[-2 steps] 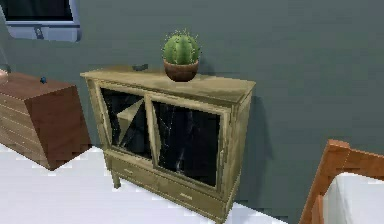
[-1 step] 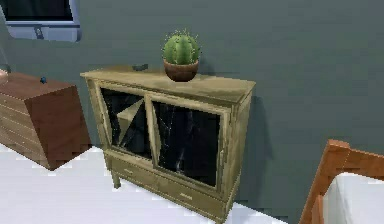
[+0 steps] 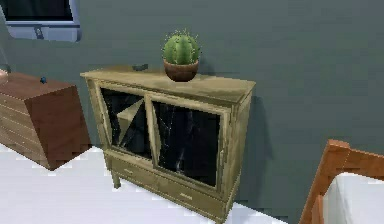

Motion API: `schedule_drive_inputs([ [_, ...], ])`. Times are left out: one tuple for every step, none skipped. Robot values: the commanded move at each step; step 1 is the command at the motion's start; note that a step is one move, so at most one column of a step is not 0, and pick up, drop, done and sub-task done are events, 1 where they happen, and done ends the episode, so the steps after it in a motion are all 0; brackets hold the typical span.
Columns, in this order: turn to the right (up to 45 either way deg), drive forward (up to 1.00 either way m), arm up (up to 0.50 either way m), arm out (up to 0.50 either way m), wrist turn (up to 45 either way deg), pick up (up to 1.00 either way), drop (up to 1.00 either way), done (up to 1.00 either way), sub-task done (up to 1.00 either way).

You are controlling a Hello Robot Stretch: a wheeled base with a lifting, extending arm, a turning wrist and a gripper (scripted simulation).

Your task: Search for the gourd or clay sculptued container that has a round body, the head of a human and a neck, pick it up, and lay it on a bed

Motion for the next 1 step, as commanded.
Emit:
schedule_drive_inputs([
  [0.0,0.00,0.10,0.00,0.0,0.00,0.00,0.00,0.00],
])
